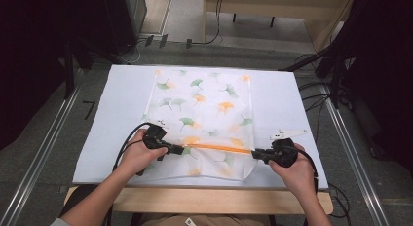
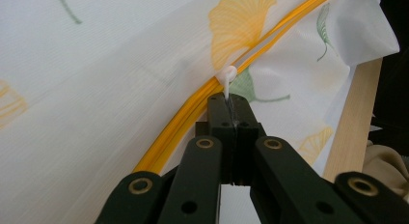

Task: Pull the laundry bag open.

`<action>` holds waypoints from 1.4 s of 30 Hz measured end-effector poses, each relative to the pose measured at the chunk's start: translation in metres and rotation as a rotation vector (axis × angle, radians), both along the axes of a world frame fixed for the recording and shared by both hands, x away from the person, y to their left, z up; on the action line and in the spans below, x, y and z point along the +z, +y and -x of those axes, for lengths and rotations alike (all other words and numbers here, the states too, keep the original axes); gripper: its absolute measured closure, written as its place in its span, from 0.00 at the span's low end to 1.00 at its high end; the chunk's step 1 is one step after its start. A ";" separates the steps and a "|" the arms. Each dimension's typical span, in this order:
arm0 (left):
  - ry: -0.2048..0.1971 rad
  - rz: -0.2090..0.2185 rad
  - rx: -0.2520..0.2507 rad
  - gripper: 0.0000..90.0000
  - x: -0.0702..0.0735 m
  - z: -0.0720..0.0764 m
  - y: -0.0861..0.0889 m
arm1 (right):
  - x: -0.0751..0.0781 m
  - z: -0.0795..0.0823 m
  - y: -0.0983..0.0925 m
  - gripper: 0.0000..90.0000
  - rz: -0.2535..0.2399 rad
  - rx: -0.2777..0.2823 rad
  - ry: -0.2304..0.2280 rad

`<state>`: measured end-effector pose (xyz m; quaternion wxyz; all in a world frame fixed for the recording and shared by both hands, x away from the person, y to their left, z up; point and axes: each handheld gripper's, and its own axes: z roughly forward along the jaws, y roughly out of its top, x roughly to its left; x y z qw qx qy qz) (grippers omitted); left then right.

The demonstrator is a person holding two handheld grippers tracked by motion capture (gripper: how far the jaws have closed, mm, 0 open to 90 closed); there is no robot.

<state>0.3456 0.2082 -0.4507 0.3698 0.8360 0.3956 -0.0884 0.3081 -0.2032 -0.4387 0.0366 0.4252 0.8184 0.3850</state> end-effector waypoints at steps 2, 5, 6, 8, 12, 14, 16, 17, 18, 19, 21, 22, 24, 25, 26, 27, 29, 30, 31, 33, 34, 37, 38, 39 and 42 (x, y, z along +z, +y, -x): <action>0.001 0.004 0.011 1.00 0.000 0.001 0.007 | 0.000 0.000 0.000 0.94 0.000 0.001 0.002; -0.005 0.017 0.024 1.00 0.001 0.001 0.011 | 0.000 0.000 0.001 0.94 0.002 0.004 0.003; -0.006 0.017 0.025 1.00 0.001 0.002 0.010 | 0.000 0.000 0.002 0.94 0.005 0.005 0.002; -0.011 0.008 0.016 1.00 0.000 0.002 0.009 | 0.000 -0.001 0.002 0.94 0.010 0.003 0.002; -0.010 0.014 0.017 1.00 0.000 0.002 0.008 | 0.000 0.000 0.000 0.94 0.008 0.001 0.003; -0.014 0.010 0.018 1.00 0.001 0.002 0.008 | 0.000 -0.001 0.001 0.94 0.011 0.003 0.004; -0.014 0.009 0.018 1.00 0.001 0.002 0.008 | 0.000 -0.001 0.001 0.94 0.012 0.003 0.003; -0.010 0.010 0.017 1.00 0.001 0.002 0.008 | 0.000 0.000 0.001 0.94 0.011 0.003 0.003; -0.009 0.007 0.017 1.00 0.001 0.002 0.008 | 0.000 0.000 0.001 0.94 0.011 0.003 0.003; -0.009 0.004 0.015 1.00 0.001 0.002 0.008 | 0.000 0.000 0.001 0.94 0.011 0.004 0.003; -0.009 0.004 0.015 1.00 0.001 0.002 0.008 | 0.000 0.000 0.001 0.94 0.012 0.003 0.003; -0.011 0.003 0.014 1.00 0.001 0.002 0.008 | 0.000 0.000 0.001 0.94 0.012 0.003 0.003; -0.012 0.005 0.019 1.00 0.001 0.002 0.008 | 0.000 -0.001 0.001 0.94 0.012 0.003 0.002; -0.011 0.005 0.018 1.00 0.001 0.002 0.008 | 0.000 -0.001 0.001 0.94 0.012 0.003 0.002; -0.011 0.006 0.019 1.00 0.001 0.002 0.008 | 0.000 -0.001 0.001 0.94 0.012 0.003 0.002; -0.011 0.004 0.017 1.00 0.001 0.002 0.008 | 0.000 -0.001 0.001 0.94 0.011 0.003 0.002; -0.014 0.003 0.016 1.00 0.001 0.002 0.009 | 0.000 0.000 0.001 0.94 0.011 0.002 0.002; -0.013 0.002 0.016 1.00 0.001 0.002 0.009 | 0.000 0.000 0.001 0.94 0.011 0.003 0.002; -0.013 0.003 0.016 1.00 0.001 0.002 0.009 | 0.000 0.000 0.001 0.94 0.012 0.002 0.002; -0.012 0.004 0.016 1.00 0.001 0.002 0.009 | 0.000 0.000 0.001 0.94 0.011 0.002 0.003; -0.013 0.002 0.017 1.00 0.001 0.002 0.009 | 0.000 0.000 0.001 0.94 0.010 0.000 0.004; -0.008 0.007 0.022 1.00 0.001 0.002 0.009 | 0.000 0.000 0.001 0.94 0.009 0.002 0.003; -0.006 0.014 0.023 1.00 0.001 0.002 0.010 | 0.000 0.000 0.001 0.94 0.009 0.002 0.003; -0.010 0.014 0.021 1.00 0.002 0.001 0.011 | 0.000 0.000 0.002 0.94 0.008 0.002 0.003; -0.008 0.021 0.026 1.00 0.003 0.001 0.012 | 0.000 -0.001 0.002 0.94 0.003 0.004 0.002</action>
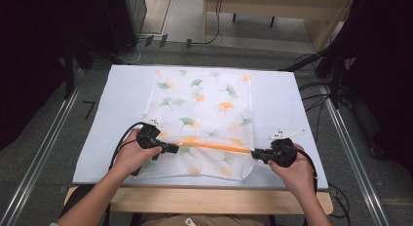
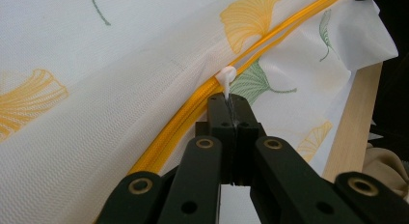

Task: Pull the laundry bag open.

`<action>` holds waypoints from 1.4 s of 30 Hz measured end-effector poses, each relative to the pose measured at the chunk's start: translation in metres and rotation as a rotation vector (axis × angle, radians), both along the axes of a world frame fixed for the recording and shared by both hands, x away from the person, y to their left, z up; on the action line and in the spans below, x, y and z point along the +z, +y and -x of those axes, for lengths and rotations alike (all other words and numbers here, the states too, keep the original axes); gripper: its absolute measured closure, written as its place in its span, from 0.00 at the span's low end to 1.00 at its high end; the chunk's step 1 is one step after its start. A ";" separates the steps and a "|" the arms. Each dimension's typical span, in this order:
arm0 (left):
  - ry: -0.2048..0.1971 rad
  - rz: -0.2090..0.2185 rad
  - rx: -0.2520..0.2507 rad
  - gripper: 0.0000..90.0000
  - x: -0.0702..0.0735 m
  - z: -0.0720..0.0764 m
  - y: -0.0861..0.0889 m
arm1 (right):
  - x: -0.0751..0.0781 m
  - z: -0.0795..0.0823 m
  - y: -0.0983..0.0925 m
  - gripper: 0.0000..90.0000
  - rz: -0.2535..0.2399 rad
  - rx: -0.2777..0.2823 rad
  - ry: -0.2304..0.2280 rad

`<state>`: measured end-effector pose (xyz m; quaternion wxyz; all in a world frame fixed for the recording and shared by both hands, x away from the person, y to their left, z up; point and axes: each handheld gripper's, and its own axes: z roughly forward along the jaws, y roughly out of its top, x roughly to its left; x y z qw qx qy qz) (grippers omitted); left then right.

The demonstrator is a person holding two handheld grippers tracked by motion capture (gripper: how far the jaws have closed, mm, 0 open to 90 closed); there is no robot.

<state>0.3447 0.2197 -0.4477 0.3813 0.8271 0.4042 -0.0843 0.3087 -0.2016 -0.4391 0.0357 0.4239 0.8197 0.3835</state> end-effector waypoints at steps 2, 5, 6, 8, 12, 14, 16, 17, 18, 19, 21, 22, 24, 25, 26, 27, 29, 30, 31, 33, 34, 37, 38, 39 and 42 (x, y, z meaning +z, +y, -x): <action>0.003 -0.010 -0.003 1.00 0.000 0.000 0.000 | 0.000 0.000 0.000 0.94 0.001 -0.001 0.000; 0.001 -0.019 -0.003 1.00 0.000 0.000 0.000 | 0.000 0.000 -0.001 0.94 0.003 -0.001 0.002; 0.000 -0.015 0.000 1.00 0.000 0.000 0.001 | 0.000 0.000 -0.001 0.94 0.005 -0.002 0.002; 0.004 -0.009 0.009 1.00 0.001 0.000 0.003 | 0.000 0.000 -0.002 0.94 0.004 -0.003 0.002; 0.006 -0.017 0.005 1.00 0.000 0.000 0.001 | 0.000 0.000 -0.001 0.94 0.009 -0.006 0.003; 0.000 -0.029 -0.001 1.00 -0.001 0.000 -0.001 | 0.000 0.000 -0.001 0.94 0.012 -0.006 0.002; 0.002 -0.036 -0.005 1.00 -0.001 0.000 -0.003 | 0.000 0.000 -0.002 0.94 0.009 -0.009 0.001; 0.000 -0.034 -0.004 1.00 -0.001 0.000 -0.003 | 0.000 0.000 -0.003 0.94 0.008 -0.012 -0.001; 0.003 -0.040 -0.007 1.00 0.000 0.000 -0.002 | 0.000 0.000 -0.003 0.94 0.006 -0.012 0.002; 0.001 -0.040 -0.006 1.00 0.000 0.001 -0.002 | 0.000 0.000 -0.003 0.94 0.006 -0.012 0.002; -0.002 -0.043 -0.007 1.00 0.001 0.001 -0.002 | 0.000 0.000 -0.003 0.94 0.008 -0.012 0.002; -0.006 -0.043 -0.002 1.00 0.001 0.001 -0.002 | 0.000 0.000 -0.002 0.94 0.010 -0.011 0.002; -0.003 -0.051 0.001 1.00 0.001 0.001 -0.001 | 0.000 0.000 -0.003 0.94 0.006 -0.010 0.001; -0.010 -0.061 0.006 1.00 0.001 0.001 -0.001 | 0.000 0.000 -0.003 0.94 0.005 -0.009 0.000; -0.003 -0.063 0.005 1.00 0.001 0.001 0.000 | 0.000 0.000 -0.003 0.94 0.005 -0.009 0.000; -0.007 -0.067 0.010 1.00 0.001 0.001 0.001 | 0.000 0.000 -0.003 0.94 0.005 -0.010 0.000; -0.006 -0.064 0.010 1.00 0.002 0.001 0.005 | 0.000 0.000 -0.003 0.94 0.004 -0.011 0.002; -0.004 -0.056 0.009 1.00 0.002 0.001 0.007 | 0.000 0.000 -0.003 0.94 0.002 -0.010 0.002; -0.006 -0.064 0.014 1.00 0.003 0.002 0.009 | 0.000 0.000 -0.003 0.94 0.002 -0.011 0.003; -0.002 -0.068 0.021 1.00 0.002 0.002 0.015 | 0.000 0.000 -0.003 0.94 0.005 -0.011 0.003; -0.004 -0.068 0.031 1.00 0.002 0.003 0.018 | 0.000 0.000 -0.002 0.94 0.005 -0.011 0.003; 0.010 -0.069 0.047 1.00 0.002 0.004 0.031 | 0.000 0.000 -0.002 0.94 0.004 -0.012 0.003; 0.010 -0.071 0.053 1.00 0.002 0.005 0.035 | -0.001 -0.001 -0.003 0.94 0.006 -0.010 0.003; 0.010 -0.065 0.057 1.00 0.001 0.005 0.038 | -0.001 -0.001 -0.003 0.94 0.009 -0.008 0.000; 0.010 -0.056 0.064 1.00 0.002 0.006 0.042 | -0.001 -0.001 -0.001 0.94 0.012 -0.008 0.003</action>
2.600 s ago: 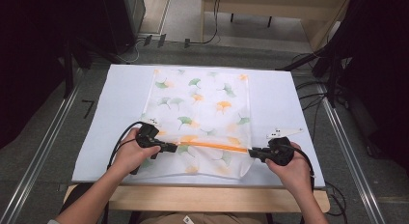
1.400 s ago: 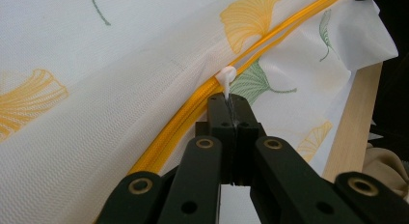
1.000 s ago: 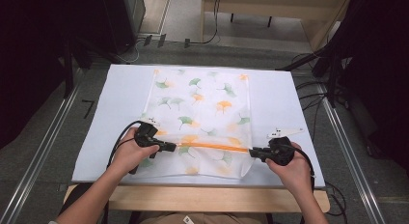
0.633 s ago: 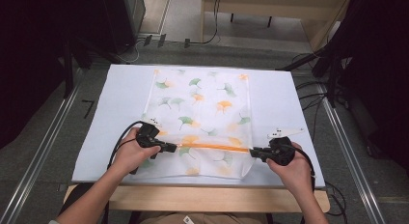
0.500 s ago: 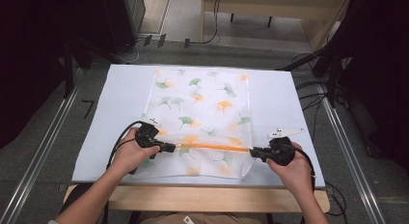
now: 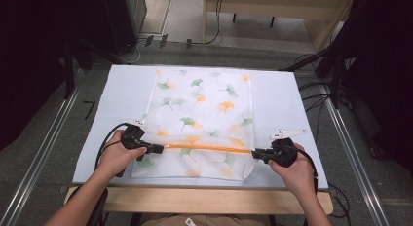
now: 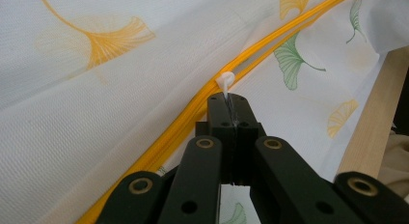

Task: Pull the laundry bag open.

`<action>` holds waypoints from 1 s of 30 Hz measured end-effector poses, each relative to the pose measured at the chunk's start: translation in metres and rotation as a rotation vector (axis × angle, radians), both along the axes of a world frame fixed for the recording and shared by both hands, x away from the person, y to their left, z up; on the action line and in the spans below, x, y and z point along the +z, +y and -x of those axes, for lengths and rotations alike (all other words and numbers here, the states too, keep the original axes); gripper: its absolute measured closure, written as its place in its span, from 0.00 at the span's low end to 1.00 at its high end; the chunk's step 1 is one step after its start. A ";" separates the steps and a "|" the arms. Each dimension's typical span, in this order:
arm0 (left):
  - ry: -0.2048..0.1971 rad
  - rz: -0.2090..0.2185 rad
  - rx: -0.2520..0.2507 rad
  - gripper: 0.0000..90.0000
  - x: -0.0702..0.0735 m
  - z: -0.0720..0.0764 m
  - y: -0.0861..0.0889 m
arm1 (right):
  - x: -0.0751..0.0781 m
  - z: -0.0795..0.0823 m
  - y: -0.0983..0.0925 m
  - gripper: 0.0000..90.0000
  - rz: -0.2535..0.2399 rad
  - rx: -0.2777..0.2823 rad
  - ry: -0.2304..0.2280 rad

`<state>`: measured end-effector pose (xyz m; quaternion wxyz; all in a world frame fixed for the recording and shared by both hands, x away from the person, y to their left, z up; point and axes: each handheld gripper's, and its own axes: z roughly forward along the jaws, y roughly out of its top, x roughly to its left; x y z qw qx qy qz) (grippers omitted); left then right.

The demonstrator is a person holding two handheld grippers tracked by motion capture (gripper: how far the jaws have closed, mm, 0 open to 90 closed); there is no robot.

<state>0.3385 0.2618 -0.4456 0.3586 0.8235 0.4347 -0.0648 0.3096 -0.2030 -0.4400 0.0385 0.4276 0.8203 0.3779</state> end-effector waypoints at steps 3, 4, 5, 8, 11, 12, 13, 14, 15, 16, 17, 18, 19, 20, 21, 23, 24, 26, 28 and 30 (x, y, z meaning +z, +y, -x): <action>0.001 -0.005 -0.002 1.00 -0.001 0.000 -0.001 | 0.000 0.000 0.000 0.94 0.001 -0.001 0.000; 0.000 -0.005 -0.002 1.00 -0.001 0.000 -0.001 | 0.000 0.000 0.000 0.94 0.001 0.000 -0.001; 0.002 -0.002 -0.004 1.00 -0.001 0.000 0.000 | 0.000 0.000 0.000 0.94 0.001 0.000 0.001; -0.001 0.000 0.005 1.00 -0.001 -0.001 0.001 | 0.000 0.000 0.000 0.94 0.001 0.002 0.000; -0.001 -0.014 0.016 1.00 -0.001 -0.001 0.004 | 0.000 0.000 0.000 0.94 0.001 0.001 -0.001; 0.001 -0.010 0.017 1.00 -0.001 -0.001 0.006 | -0.001 0.000 0.000 0.94 0.000 -0.003 0.003; 0.004 -0.009 0.022 1.00 -0.001 -0.001 0.007 | -0.001 0.000 -0.001 0.94 -0.001 -0.003 0.006; -0.001 -0.014 0.023 1.00 -0.001 -0.001 0.009 | -0.001 0.000 -0.001 0.94 -0.001 -0.003 0.006; 0.002 -0.009 0.029 1.00 -0.001 0.000 0.011 | -0.001 0.000 -0.001 0.94 -0.001 -0.003 0.006; 0.000 -0.012 0.039 1.00 -0.001 0.000 0.015 | -0.001 -0.001 -0.001 0.94 0.001 -0.003 0.005; 0.003 -0.015 0.041 1.00 0.000 0.001 0.017 | -0.001 -0.001 -0.001 0.94 0.000 -0.004 0.007; 0.004 -0.013 0.045 1.00 0.000 0.001 0.020 | -0.001 -0.001 -0.001 0.94 0.000 -0.003 0.007; 0.000 -0.010 0.055 1.00 0.000 0.002 0.024 | -0.001 -0.001 -0.002 0.94 0.001 -0.004 0.006; 0.003 -0.009 0.058 1.00 0.000 0.002 0.027 | -0.001 -0.001 -0.002 0.94 0.004 -0.007 0.005; -0.004 -0.010 0.068 1.00 0.000 0.003 0.030 | -0.001 -0.001 -0.002 0.94 0.004 -0.005 0.004; -0.010 -0.009 0.079 1.00 0.001 0.005 0.036 | -0.001 -0.001 -0.003 0.94 0.004 -0.005 0.002; -0.018 -0.012 0.087 1.00 0.001 0.006 0.039 | -0.001 -0.001 -0.003 0.94 0.002 -0.004 0.003; -0.010 -0.007 0.094 1.00 0.000 0.007 0.042 | -0.002 -0.001 -0.002 0.94 0.004 -0.005 0.003; -0.009 -0.008 0.092 1.00 0.000 0.008 0.043 | -0.002 -0.002 -0.002 0.94 0.004 -0.007 0.005; -0.008 -0.003 0.092 1.00 0.000 0.008 0.043 | -0.002 -0.002 -0.002 0.94 0.005 -0.008 0.009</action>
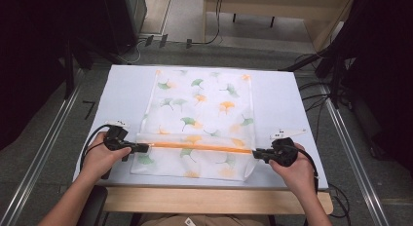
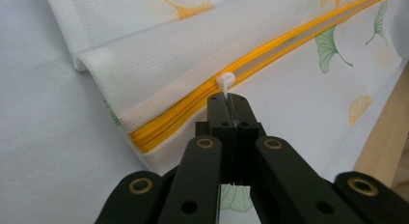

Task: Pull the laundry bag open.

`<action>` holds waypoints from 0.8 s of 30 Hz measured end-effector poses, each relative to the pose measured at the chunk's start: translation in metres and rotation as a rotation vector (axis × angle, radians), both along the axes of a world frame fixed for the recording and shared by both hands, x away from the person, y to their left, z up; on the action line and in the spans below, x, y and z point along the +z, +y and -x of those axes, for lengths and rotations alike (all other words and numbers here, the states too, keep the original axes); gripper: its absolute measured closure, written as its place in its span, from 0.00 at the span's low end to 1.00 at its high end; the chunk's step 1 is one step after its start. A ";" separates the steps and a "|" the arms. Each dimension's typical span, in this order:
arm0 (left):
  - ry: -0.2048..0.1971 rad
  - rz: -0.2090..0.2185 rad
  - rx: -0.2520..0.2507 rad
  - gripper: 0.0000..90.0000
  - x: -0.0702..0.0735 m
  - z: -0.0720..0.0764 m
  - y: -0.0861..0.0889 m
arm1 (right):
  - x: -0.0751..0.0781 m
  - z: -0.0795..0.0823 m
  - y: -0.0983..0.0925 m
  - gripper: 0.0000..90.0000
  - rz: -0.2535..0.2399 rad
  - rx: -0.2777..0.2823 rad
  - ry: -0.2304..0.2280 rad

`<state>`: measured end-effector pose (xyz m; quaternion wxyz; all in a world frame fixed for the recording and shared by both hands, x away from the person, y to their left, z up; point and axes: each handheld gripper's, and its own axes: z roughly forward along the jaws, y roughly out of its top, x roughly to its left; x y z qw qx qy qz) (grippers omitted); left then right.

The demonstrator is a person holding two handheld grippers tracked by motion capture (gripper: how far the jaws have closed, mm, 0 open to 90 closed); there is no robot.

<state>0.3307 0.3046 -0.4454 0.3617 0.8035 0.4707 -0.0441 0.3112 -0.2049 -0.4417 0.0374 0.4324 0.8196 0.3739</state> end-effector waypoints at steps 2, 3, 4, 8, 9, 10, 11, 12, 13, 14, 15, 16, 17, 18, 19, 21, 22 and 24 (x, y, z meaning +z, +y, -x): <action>0.001 -0.004 0.001 1.00 0.000 0.000 0.000 | 0.000 0.000 0.000 0.94 0.001 0.002 -0.002; 0.002 -0.006 0.002 1.00 -0.001 0.000 -0.001 | 0.000 0.000 0.000 0.94 0.002 0.001 -0.002; 0.001 -0.006 0.002 1.00 -0.001 0.000 -0.001 | 0.000 0.000 0.000 0.94 0.002 0.001 0.000; 0.003 -0.007 0.000 1.00 -0.001 0.000 -0.002 | -0.001 -0.001 -0.001 0.94 0.002 0.005 0.001; 0.003 -0.006 0.002 1.00 -0.001 0.000 -0.002 | -0.001 -0.001 -0.001 0.94 0.003 0.004 0.001; 0.003 -0.006 0.000 1.00 -0.001 0.000 -0.002 | -0.001 0.000 -0.001 0.94 0.004 0.003 0.002; 0.003 -0.007 0.000 1.00 -0.001 0.000 -0.002 | -0.001 0.000 -0.001 0.94 0.006 0.001 0.004; 0.004 -0.006 0.002 1.00 -0.001 0.000 -0.002 | -0.001 0.000 -0.001 0.94 0.005 0.000 0.005; 0.004 -0.005 0.002 1.00 -0.001 0.000 -0.002 | -0.001 0.000 -0.001 0.94 0.005 0.001 0.005; 0.004 -0.006 0.001 1.00 -0.001 0.000 -0.002 | -0.001 0.000 -0.001 0.94 0.006 0.001 0.005; 0.004 -0.006 0.002 1.00 -0.001 0.000 -0.002 | -0.001 0.000 -0.001 0.94 0.008 0.002 0.004; 0.004 -0.005 0.002 1.00 -0.001 0.000 -0.002 | -0.001 0.000 -0.001 0.94 0.008 0.002 0.005; 0.005 -0.004 0.002 1.00 -0.001 0.000 -0.002 | -0.001 0.000 -0.001 0.94 0.009 0.003 0.004; 0.005 -0.007 -0.001 1.00 -0.001 0.000 -0.002 | -0.001 0.000 -0.001 0.94 0.009 0.003 0.004; 0.004 -0.007 -0.001 1.00 -0.001 0.000 -0.002 | -0.001 -0.001 -0.001 0.94 0.010 0.003 0.004; 0.001 -0.005 0.001 1.00 -0.001 0.001 -0.002 | -0.002 -0.001 -0.001 0.94 0.010 0.004 0.003; 0.001 -0.004 0.000 1.00 -0.001 0.001 -0.002 | -0.002 -0.001 -0.001 0.94 0.009 0.004 0.004; 0.000 -0.006 0.001 1.00 -0.001 0.001 -0.002 | -0.002 -0.001 -0.001 0.94 0.010 0.004 0.003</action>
